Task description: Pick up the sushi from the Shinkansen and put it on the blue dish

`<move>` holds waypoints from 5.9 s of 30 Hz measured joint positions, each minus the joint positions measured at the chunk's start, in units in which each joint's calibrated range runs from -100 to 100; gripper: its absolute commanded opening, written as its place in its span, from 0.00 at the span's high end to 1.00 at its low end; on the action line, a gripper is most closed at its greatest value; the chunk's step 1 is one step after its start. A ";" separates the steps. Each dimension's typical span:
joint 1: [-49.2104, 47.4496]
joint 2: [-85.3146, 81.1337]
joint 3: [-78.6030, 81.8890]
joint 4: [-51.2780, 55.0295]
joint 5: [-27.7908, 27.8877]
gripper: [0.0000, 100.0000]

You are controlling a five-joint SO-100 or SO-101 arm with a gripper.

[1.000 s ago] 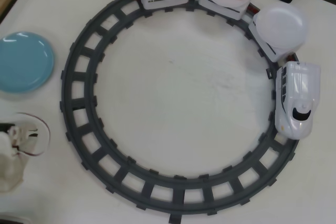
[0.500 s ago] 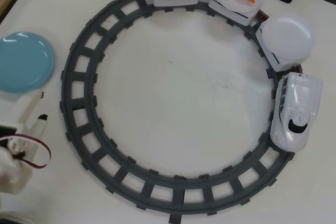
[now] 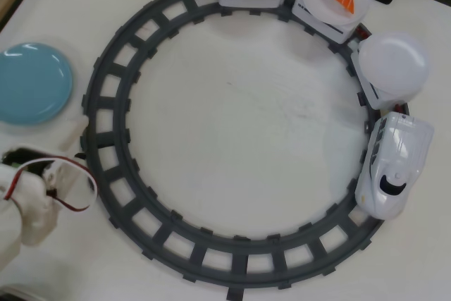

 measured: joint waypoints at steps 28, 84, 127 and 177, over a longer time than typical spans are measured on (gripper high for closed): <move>0.25 1.94 -4.48 1.60 -0.10 0.80; 12.42 2.02 -6.68 9.66 1.86 0.80; 23.21 11.64 -19.03 12.27 8.64 0.80; 40.62 53.73 -74.84 32.52 13.24 0.80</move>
